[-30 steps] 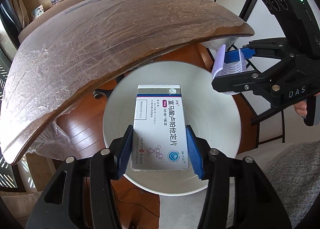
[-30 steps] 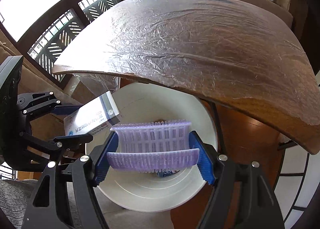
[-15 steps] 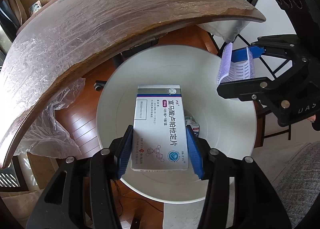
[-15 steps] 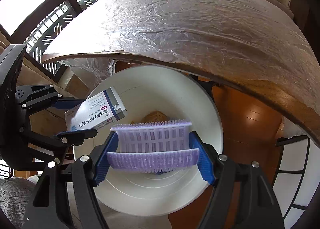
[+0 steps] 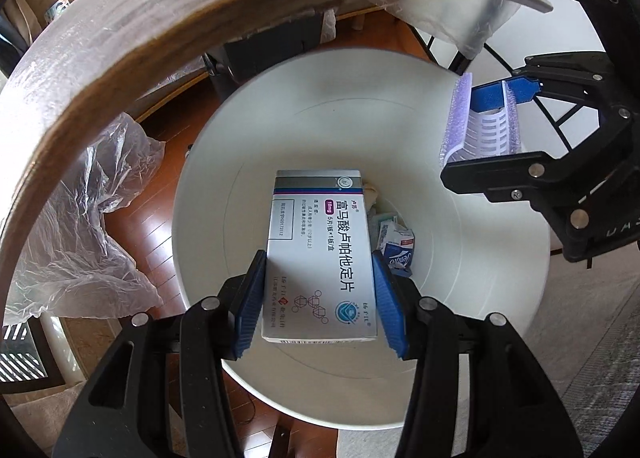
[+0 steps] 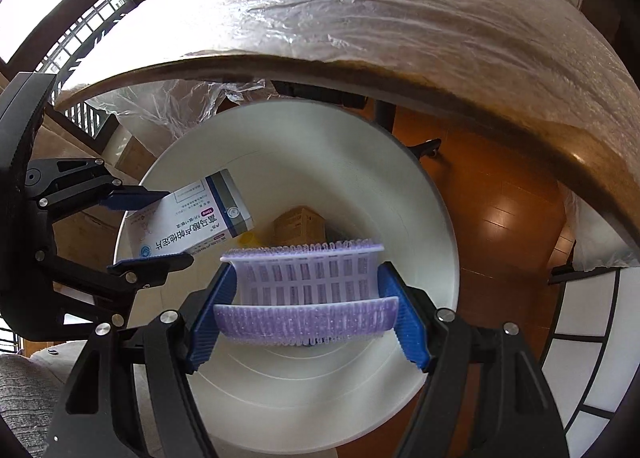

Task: Collect trash
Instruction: 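Open both tools to drop the medicine box and hair roller into the bin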

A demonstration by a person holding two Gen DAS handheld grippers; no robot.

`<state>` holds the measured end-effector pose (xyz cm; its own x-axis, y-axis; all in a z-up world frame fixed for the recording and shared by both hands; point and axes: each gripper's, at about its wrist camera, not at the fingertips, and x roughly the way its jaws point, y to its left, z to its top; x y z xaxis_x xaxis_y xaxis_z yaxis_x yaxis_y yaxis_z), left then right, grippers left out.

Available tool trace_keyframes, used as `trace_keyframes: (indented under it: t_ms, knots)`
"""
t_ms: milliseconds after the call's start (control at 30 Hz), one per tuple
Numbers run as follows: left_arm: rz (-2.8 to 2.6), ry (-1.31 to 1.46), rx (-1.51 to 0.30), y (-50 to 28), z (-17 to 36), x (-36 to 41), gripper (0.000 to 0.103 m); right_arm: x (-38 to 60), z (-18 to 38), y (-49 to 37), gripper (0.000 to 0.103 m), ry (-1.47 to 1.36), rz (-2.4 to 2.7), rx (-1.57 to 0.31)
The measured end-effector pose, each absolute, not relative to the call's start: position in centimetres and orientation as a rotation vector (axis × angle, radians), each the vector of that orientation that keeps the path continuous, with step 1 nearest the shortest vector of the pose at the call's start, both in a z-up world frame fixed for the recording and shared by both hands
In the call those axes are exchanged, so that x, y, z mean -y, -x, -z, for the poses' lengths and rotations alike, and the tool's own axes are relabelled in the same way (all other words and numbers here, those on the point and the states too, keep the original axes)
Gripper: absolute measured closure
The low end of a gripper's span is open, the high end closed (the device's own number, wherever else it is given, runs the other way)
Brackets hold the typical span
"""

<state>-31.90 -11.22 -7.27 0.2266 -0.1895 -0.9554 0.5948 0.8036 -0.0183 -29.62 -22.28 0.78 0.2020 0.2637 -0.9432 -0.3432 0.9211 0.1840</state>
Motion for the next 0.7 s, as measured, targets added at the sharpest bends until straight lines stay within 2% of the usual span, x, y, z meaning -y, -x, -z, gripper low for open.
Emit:
trace_keyframes:
  t_ms: [500,533,567,600,633,700]
  knots:
    - [0.571,-0.405,-1.274,31.3,9.2,11.5,0.051,21.9,2.4,29.2,0.031,0.075,-0.412,-1.365]
    - [0.573,-0.404,-1.275,31.1,9.4,11.3,0.050,21.9,2.5,29.1,0.025,0.072,-0.413,-1.369]
    - [0.571,-0.404,-1.278,31.0,9.6,11.2,0.043,21.9,2.6,29.1,0.015,0.073,-0.404,-1.372]
    - [0.567,-0.400,-1.284,30.9,9.7,11.1,0.029,22.1,2.6,29.0,0.013,0.074,-0.390,-1.366]
    - [0.568,-0.392,-1.283,30.9,9.8,10.9,0.025,22.3,2.6,29.1,0.013,0.070,-0.387,-1.360]
    - [0.570,-0.374,-1.277,30.9,9.5,10.5,0.023,22.5,2.4,29.2,0.013,0.066,-0.381,-1.363]
